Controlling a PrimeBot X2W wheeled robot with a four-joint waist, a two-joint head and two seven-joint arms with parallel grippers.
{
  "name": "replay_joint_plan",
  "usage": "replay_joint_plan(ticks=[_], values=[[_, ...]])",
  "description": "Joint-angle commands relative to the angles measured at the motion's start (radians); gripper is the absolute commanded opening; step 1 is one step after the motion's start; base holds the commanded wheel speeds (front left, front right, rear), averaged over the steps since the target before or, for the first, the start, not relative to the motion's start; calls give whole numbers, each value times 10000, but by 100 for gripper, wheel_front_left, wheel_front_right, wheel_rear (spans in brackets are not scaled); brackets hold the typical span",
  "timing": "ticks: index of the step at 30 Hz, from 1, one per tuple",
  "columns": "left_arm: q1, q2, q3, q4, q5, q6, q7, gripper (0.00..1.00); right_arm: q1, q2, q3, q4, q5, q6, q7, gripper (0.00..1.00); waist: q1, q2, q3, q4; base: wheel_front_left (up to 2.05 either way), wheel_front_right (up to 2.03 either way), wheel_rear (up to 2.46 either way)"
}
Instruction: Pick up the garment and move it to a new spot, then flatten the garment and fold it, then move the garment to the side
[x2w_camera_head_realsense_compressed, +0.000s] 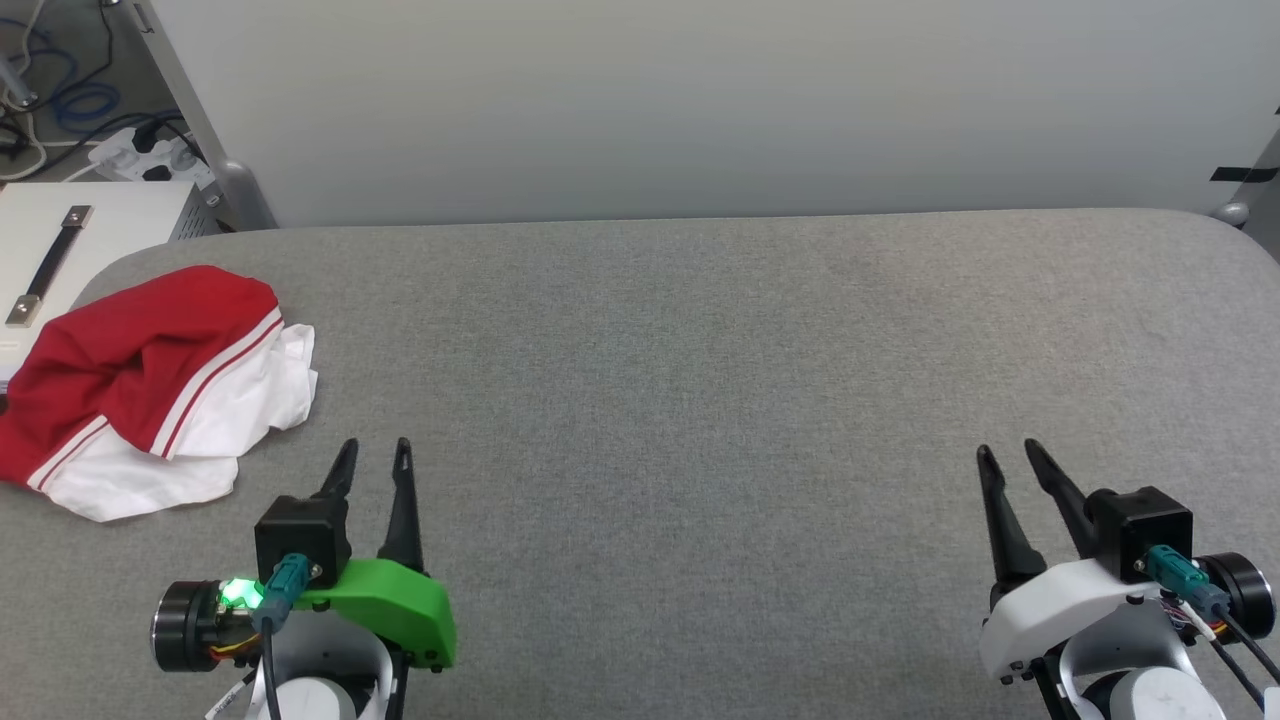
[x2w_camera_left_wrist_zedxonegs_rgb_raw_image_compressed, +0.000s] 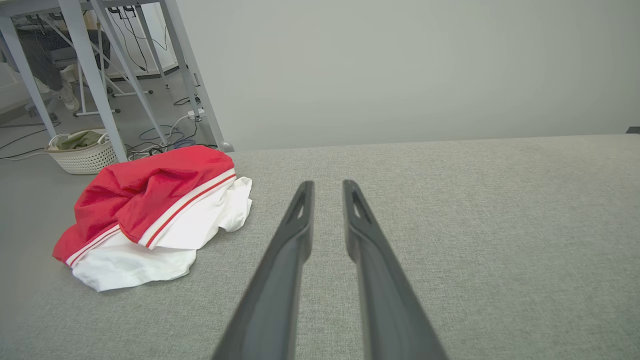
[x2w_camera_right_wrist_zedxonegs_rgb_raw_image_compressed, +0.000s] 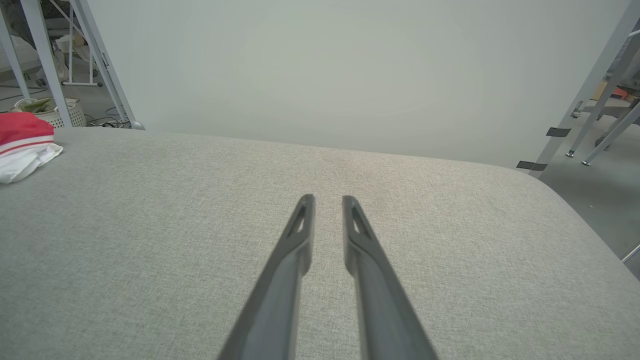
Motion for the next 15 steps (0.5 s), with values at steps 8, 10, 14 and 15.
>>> replay_joint_plan(ticks=[8,10,14,15], values=[[16,-3,-28,112,-149,15,-161,100,16,2,-32,62,79,-1,-160,100,0,-1,6,3,0,0,0],[20,-3,-37,137,-186,12,-202,100,18,2,-50,76,77,-1,-201,100,0,-1,8,6,0,0,0],[33,-5,-60,191,-239,-1,-285,100,19,3,-77,97,108,-1,-282,100,0,-1,9,10,0,0,0],[37,-5,-67,208,-256,-6,-307,100,25,3,-83,114,105,-1,-305,100,0,-1,8,11,0,0,0]])
